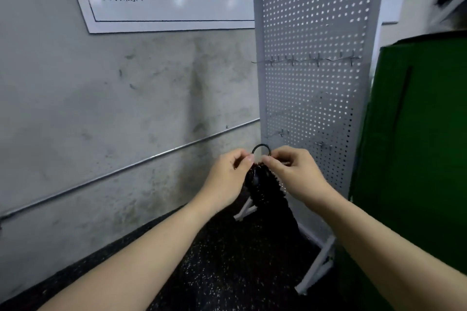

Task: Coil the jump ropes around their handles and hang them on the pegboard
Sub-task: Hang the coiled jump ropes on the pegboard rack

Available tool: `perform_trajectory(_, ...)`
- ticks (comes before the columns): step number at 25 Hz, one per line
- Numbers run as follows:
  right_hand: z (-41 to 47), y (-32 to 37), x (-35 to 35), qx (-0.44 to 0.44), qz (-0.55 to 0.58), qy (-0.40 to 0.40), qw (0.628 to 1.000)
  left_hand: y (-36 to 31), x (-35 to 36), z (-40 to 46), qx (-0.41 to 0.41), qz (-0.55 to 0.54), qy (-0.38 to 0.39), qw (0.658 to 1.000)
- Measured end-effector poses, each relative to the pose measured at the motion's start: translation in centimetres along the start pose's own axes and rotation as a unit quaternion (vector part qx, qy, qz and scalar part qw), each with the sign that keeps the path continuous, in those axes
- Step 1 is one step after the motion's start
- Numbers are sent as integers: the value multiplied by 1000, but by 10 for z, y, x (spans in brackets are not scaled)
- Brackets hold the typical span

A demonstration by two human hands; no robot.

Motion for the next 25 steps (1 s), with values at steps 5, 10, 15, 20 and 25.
perform_trajectory(5,47,-83,-46,38,-46,-69,996,34,90,76,-2,18,46,999)
perform_trajectory(10,68,-154,-65,67,-32,-160,984,69,149,130,-5,23,70,997)
perform_trajectory(15,80,-193,-65,77,-26,-207,975,101,181,166,-6,10,81,997)
perform_trajectory(20,88,-229,-75,115,-40,-230,966,110,217,176,-8,32,128,991)
perform_trajectory(25,95,-241,-87,108,-111,-239,959,114,236,173,-15,-22,143,989)
Point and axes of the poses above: each hand's wrist, its own z-axis towards the middle knuckle, its own x-axis out of the palm, y = z × x, the point moved 8 cm from there along z, towards the middle knuckle
